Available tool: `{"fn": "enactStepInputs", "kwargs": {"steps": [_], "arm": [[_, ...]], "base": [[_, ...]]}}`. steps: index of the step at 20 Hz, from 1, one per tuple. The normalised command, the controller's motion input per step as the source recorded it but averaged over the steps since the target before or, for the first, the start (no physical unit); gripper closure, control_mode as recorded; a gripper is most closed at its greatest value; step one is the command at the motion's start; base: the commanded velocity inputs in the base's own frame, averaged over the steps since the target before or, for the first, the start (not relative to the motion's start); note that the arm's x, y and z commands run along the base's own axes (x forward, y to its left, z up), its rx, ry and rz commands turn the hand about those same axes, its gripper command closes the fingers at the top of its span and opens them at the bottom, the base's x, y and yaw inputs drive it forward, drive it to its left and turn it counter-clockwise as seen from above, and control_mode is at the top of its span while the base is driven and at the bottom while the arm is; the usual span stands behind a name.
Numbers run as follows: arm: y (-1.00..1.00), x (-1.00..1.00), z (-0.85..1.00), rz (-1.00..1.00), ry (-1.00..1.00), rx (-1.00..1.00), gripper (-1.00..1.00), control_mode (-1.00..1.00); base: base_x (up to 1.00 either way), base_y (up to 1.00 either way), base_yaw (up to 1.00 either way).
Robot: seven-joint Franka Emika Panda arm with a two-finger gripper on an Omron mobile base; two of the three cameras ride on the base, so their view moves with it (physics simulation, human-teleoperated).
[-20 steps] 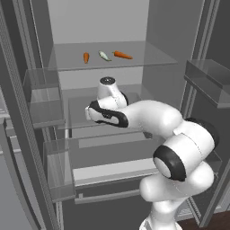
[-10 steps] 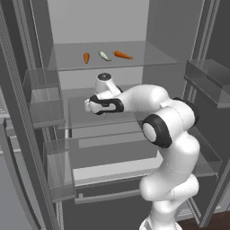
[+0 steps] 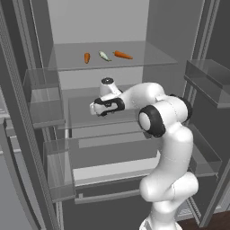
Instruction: Place one carrot and one fish in each tupperware on the nearby counter, to pack two identical lunches.
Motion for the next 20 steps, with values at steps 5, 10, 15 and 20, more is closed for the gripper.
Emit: {"fn": "enactStepInputs", "kwargs": {"steps": [5,10,15,20], "arm": [[-0.05,0.57,-0.02,0.0,0.0,0.0,-1.0,-1.0],[0.15,0.29,0.01,0.0,0.02,0.0,-1.0,-1.0],[0.0,-0.01,0.01,0.0,-0.06,0.0,-1.0,-1.0],[0.0,0.19,0.0,0.0,-0.17,0.0,-1.0,-1.0]], "base": [[0.0,0.0,0.0],[0.0,0.0,0.0],[0.0,0.0,0.0],[0.0,0.0,0.0]]}}
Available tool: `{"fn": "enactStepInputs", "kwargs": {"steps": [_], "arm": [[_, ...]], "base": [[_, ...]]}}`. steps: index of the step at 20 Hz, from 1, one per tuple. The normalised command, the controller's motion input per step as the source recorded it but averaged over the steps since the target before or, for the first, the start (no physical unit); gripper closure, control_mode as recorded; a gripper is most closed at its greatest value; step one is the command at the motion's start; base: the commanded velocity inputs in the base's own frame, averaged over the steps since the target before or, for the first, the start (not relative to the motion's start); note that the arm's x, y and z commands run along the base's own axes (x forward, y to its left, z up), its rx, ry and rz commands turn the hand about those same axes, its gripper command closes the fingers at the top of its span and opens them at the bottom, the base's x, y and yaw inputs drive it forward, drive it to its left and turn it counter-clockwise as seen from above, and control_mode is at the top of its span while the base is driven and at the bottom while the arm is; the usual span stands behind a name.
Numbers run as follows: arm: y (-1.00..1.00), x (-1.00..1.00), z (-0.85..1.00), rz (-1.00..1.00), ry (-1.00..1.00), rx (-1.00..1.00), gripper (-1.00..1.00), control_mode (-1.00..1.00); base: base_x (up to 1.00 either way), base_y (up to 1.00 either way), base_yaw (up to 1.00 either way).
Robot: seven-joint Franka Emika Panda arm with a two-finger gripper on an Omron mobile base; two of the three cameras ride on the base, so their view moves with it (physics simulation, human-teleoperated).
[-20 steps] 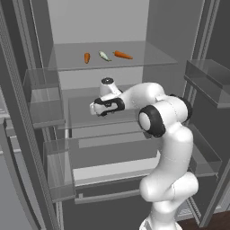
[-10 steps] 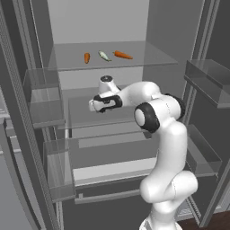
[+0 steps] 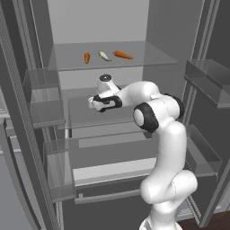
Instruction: Place one carrot and one fish in each tupperware on the nearby counter, to pack two identical lunches.
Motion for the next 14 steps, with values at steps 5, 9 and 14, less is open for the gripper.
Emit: {"fn": "enactStepInputs", "kwargs": {"steps": [5,9,14], "arm": [[0.0,0.62,0.0,0.0,-0.09,0.0,-1.0,-1.0],[0.0,0.03,-0.22,0.0,0.03,0.0,-1.0,-1.0],[0.0,-0.1,-0.44,0.0,0.12,0.0,-1.0,-1.0]], "base": [[0.0,0.0,0.0],[0.0,0.0,0.0],[0.0,0.0,0.0]]}}
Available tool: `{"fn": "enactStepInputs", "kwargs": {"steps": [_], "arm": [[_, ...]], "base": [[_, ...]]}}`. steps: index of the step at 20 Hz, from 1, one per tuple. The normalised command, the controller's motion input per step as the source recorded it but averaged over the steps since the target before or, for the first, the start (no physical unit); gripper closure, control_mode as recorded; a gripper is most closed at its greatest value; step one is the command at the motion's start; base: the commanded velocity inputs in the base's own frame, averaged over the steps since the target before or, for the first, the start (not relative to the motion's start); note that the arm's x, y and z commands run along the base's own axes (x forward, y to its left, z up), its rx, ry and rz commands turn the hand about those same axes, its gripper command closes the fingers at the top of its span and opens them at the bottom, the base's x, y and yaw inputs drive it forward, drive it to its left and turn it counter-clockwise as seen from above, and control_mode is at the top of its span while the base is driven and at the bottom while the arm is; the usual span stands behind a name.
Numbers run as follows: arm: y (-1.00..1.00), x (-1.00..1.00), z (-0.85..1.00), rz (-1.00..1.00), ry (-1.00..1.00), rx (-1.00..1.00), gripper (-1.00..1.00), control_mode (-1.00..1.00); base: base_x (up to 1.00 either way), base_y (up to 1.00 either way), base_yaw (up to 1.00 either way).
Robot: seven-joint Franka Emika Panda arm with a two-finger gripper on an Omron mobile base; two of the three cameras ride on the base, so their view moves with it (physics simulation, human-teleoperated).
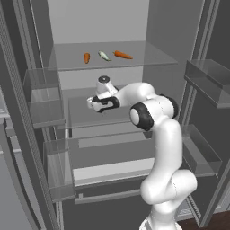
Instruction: Place one carrot and one fish in each tupperware on the nearby counter, to pack two identical lunches.
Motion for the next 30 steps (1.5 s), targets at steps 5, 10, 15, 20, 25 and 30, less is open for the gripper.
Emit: {"fn": "enactStepInputs", "kwargs": {"steps": [5,10,15,20,25,30], "arm": [[0.0,0.0,-0.6,0.0,0.07,0.0,-1.0,-1.0],[0.0,-0.02,-0.33,0.0,0.04,0.0,-1.0,-1.0],[0.0,-0.01,-0.15,0.0,0.09,0.0,1.0,-1.0],[0.0,-0.04,-0.06,0.0,0.05,0.0,1.0,-1.0],[0.0,-0.72,-0.15,0.01,-0.01,0.0,1.0,-1.0],[0.0,-0.84,-0.13,0.02,-0.08,0.0,1.0,-1.0]], "base": [[0.0,0.0,0.0],[0.0,0.0,0.0],[0.0,0.0,0.0],[0.0,0.0,0.0],[0.0,0.0,0.0],[0.0,0.0,0.0]]}}
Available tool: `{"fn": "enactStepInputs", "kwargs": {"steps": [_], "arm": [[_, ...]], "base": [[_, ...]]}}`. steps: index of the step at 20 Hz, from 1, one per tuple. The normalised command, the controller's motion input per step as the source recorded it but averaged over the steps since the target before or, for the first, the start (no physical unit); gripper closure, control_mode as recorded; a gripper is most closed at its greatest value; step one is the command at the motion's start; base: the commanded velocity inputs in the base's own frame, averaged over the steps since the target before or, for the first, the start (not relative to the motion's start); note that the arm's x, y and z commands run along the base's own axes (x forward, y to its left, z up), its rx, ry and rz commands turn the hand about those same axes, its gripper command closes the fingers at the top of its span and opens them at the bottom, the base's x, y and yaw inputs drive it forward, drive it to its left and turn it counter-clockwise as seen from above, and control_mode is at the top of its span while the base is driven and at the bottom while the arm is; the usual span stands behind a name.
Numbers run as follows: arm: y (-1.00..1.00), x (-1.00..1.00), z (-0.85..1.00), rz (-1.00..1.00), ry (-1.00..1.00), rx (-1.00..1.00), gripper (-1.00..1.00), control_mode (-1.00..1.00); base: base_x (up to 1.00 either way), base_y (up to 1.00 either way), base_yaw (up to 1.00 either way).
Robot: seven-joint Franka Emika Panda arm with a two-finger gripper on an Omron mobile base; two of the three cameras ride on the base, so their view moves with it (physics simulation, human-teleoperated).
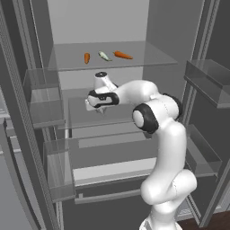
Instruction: Place one carrot and one fish in each tupperware on the nearby counter, to pack two identical lunches.
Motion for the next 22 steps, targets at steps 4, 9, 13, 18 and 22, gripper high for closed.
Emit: {"fn": "enactStepInputs", "kwargs": {"steps": [4,9,13,18,22], "arm": [[-0.21,-0.93,0.15,0.01,-0.05,0.0,1.0,-1.0],[-0.26,-1.0,0.78,0.0,0.0,0.0,1.0,-1.0],[-0.2,-1.0,1.0,0.01,0.01,0.0,1.0,-1.0],[-0.33,-1.0,0.89,0.02,0.03,0.0,1.0,-1.0],[-0.43,-1.0,0.89,0.0,0.0,0.0,1.0,-1.0]], "base": [[0.0,0.0,0.0],[0.0,0.0,0.0],[0.0,0.0,0.0],[0.0,0.0,0.0],[0.0,0.0,0.0]]}}
